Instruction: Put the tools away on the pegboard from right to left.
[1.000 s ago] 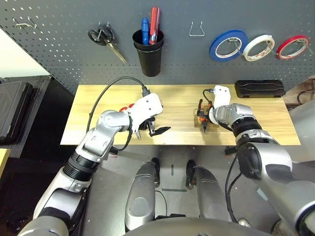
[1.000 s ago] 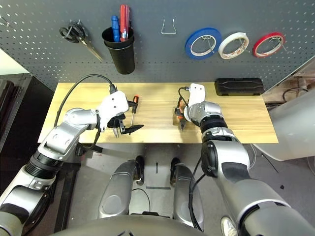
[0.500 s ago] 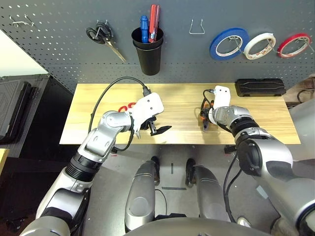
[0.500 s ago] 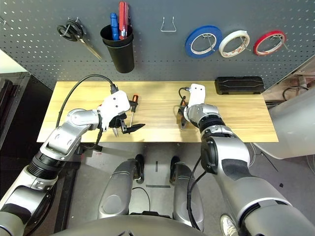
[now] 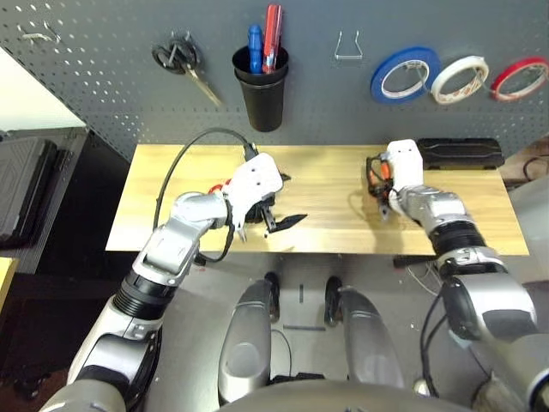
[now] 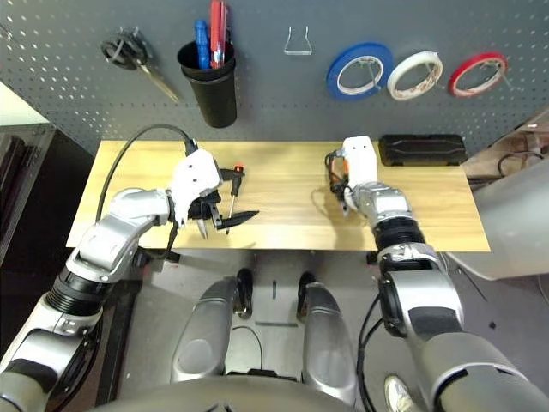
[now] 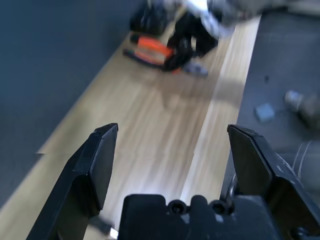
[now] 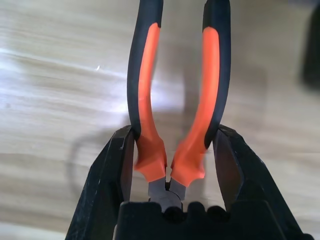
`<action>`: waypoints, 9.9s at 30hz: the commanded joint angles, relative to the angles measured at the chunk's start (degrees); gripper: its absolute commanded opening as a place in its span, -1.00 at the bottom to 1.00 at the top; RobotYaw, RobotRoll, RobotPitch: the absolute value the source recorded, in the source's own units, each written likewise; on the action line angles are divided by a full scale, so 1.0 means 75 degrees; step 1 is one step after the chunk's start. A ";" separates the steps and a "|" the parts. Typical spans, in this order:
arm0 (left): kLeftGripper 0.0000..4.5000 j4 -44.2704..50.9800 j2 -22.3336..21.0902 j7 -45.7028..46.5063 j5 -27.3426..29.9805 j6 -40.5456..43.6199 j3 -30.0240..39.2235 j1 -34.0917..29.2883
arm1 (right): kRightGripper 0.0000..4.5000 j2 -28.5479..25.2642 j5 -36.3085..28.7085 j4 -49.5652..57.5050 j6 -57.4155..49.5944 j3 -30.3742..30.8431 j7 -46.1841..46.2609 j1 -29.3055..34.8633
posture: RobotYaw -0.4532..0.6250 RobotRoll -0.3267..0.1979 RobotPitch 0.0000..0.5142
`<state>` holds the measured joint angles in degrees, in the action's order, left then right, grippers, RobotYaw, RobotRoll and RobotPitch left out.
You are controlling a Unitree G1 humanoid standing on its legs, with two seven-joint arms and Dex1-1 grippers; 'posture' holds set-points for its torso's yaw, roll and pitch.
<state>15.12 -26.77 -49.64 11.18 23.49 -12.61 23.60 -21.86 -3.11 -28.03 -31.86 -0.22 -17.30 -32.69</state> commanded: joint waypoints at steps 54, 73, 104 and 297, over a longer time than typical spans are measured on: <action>1.00 -0.0224 0.0428 0.1818 0.1019 -0.0129 0.1377 0.1021 | 0.12 0.1138 -0.0342 0.2281 0.5974 -0.0513 0.0153 -0.1925 | 0.16 0.25 -0.14; 1.00 -0.0028 0.0370 0.1971 0.0836 -0.0120 0.1357 0.0802 | 0.12 0.1684 -0.0452 -0.1360 0.6959 -0.0822 0.0562 -0.3558 | 0.27 0.25 -0.09; 1.00 -0.0190 0.0333 0.1905 0.0735 -0.0267 0.1335 0.0733 | 0.99 0.0532 -0.0340 0.3026 0.6690 -0.0293 -0.0572 0.0896 | 0.24 0.25 -0.08; -0.77 -0.1346 0.2522 0.6138 0.1126 0.0017 0.3117 0.4398 | 1.00 -0.1398 -0.4509 0.2820 0.2679 -0.2289 -0.4671 0.0408 | 0.08 0.25 -0.26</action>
<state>5.49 -7.84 -3.15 19.32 24.58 11.19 55.41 -32.11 -37.05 -8.17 -11.34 -17.75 -51.64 -29.96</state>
